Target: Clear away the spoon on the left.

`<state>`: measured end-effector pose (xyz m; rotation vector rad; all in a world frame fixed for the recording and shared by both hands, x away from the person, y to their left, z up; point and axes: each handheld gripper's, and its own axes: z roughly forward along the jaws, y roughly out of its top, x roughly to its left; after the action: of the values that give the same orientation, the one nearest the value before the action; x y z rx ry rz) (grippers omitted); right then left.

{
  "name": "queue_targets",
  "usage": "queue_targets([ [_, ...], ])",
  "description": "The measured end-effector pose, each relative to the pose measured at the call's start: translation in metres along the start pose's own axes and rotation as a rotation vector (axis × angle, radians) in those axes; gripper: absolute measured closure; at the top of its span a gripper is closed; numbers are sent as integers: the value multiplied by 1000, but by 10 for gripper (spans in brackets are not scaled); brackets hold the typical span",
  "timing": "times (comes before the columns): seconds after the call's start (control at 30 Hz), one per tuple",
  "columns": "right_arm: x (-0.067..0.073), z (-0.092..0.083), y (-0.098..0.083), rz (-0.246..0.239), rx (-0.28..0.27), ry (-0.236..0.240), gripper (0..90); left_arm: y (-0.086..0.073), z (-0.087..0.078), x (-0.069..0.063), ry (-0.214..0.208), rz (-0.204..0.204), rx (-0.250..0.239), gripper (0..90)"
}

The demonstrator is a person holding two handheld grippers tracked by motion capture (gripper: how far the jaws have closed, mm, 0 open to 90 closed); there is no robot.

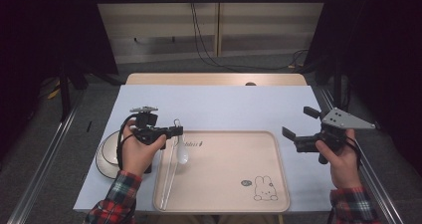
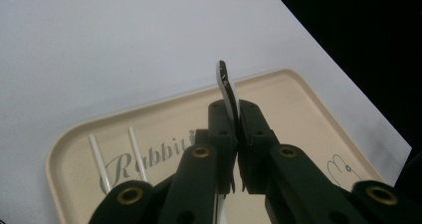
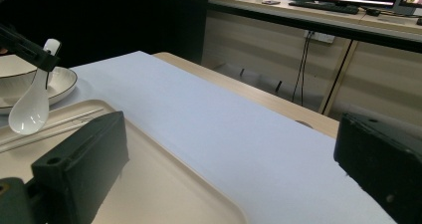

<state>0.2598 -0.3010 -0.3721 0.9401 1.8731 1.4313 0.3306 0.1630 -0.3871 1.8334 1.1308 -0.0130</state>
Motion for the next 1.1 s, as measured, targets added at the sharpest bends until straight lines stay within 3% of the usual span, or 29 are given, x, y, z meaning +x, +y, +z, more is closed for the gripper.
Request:
queue_targets([
  [0.63, 0, -2, 1, -5, -4, -2, 4, -16, 25, -4, -30, 2, 92, 861],
  [1.1, 1, -1, 1, -15, -1, 2, 4, -25, 36, -4, -57, -21, 112, 861],
])
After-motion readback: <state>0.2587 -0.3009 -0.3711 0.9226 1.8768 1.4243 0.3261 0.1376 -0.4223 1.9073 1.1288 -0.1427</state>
